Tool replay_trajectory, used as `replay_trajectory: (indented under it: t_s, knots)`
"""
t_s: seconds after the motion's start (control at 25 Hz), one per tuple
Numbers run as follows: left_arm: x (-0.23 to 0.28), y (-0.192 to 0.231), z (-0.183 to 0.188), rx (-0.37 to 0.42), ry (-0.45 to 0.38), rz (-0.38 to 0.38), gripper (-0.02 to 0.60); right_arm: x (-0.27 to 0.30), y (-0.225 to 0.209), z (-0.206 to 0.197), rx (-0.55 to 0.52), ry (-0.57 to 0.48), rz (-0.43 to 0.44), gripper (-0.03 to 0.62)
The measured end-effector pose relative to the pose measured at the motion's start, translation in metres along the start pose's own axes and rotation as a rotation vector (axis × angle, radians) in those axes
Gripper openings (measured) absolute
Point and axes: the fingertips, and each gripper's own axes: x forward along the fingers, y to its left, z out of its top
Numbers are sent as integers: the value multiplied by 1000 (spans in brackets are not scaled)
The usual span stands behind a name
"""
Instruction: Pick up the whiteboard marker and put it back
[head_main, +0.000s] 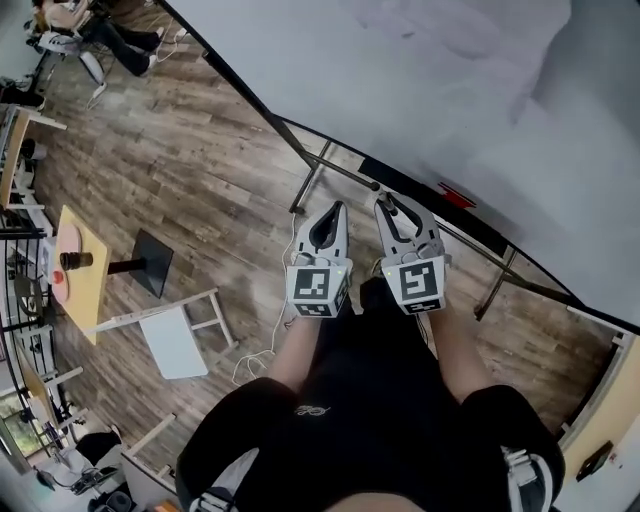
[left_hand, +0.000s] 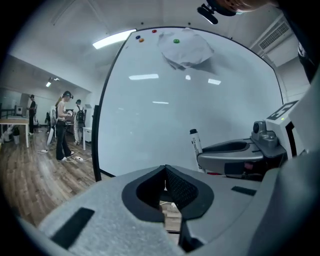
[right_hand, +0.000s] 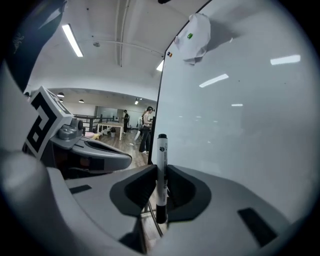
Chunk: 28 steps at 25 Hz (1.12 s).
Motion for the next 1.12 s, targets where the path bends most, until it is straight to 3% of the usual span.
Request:
replay_trajectory:
  t_s: [0.24,0.52,0.76,1.12]
  knots:
    - [26,14,-30,-39,68,-75,6,32,-2,-32,-104,199,-2,55]
    - [52,56,-57,-42,125,-141,6,77,1,-70,-333,450,9,54]
    - [74,74,-72,-67,157,-200,6,106,-8,-135,-574,698,15,54]
    - [86,116,-74,-79,186,-199,6,137,-12,-170,-566,822,-15,55]
